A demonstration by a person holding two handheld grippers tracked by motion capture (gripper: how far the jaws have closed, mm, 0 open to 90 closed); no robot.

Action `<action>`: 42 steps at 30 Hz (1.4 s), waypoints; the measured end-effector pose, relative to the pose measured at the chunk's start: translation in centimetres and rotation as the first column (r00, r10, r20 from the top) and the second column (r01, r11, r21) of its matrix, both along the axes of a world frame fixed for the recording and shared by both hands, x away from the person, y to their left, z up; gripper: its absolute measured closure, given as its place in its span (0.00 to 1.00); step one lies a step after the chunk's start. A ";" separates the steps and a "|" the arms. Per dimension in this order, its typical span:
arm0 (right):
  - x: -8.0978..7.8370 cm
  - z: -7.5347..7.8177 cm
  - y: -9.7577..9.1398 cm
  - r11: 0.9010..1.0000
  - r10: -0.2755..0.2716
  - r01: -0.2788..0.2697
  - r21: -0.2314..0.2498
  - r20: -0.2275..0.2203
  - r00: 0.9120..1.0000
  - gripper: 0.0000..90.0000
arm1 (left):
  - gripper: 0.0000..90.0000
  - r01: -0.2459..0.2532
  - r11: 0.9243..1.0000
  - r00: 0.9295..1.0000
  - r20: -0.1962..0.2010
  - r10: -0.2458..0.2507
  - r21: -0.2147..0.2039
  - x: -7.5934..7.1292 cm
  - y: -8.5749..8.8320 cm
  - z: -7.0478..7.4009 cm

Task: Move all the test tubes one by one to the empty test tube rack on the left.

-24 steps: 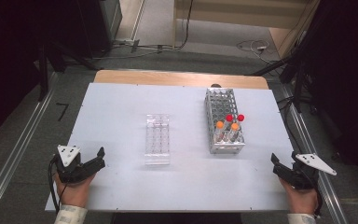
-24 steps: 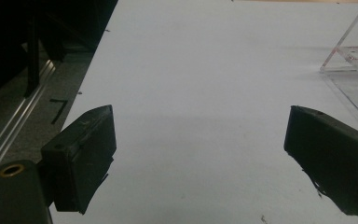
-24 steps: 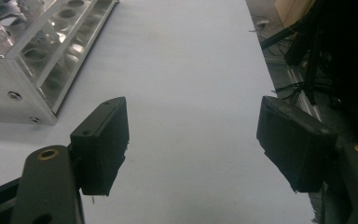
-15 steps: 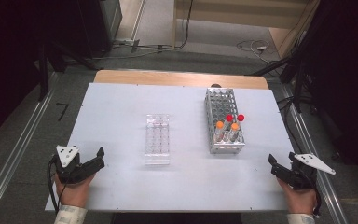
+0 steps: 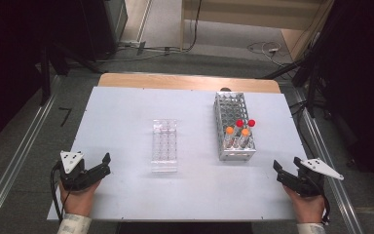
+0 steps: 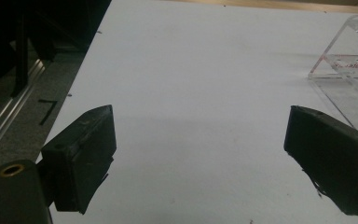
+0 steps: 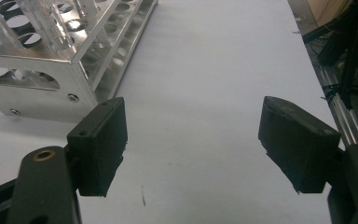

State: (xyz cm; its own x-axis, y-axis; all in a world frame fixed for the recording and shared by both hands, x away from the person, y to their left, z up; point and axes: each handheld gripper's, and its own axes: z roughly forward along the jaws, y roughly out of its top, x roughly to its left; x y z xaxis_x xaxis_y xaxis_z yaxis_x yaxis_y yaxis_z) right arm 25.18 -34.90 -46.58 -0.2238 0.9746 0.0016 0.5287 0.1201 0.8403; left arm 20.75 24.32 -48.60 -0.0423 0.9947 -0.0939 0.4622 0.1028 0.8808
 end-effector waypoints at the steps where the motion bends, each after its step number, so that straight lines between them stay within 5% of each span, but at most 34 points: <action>1: 0.0 0.0 0.0 1.000 0.000 0.000 0.000 0.000 1.000 0.24 | 0.11 0.001 1.000 1.000 0.001 -0.001 -0.001 0.0 0.0 0.0; 25: 1.3 0.8 2.7 0.996 0.089 -0.089 -0.005 0.029 0.996 0.28 | 0.11 0.021 1.000 1.000 -0.006 -0.021 0.006 0.3 -0.4 -0.1; 42: 2.5 1.6 5.7 0.984 0.177 -0.178 0.017 0.049 0.983 0.33 | 0.11 0.012 1.000 1.000 -0.008 -0.012 0.007 0.4 -0.4 -0.2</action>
State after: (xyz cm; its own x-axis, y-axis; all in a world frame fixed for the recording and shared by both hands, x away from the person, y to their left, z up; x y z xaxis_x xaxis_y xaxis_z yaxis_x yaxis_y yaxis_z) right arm 27.69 -29.23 -45.02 -0.3935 0.9193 0.0067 0.4600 0.1905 0.8672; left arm 21.18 23.90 -48.78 -0.0309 0.9958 -0.0867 0.4700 0.0910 0.8780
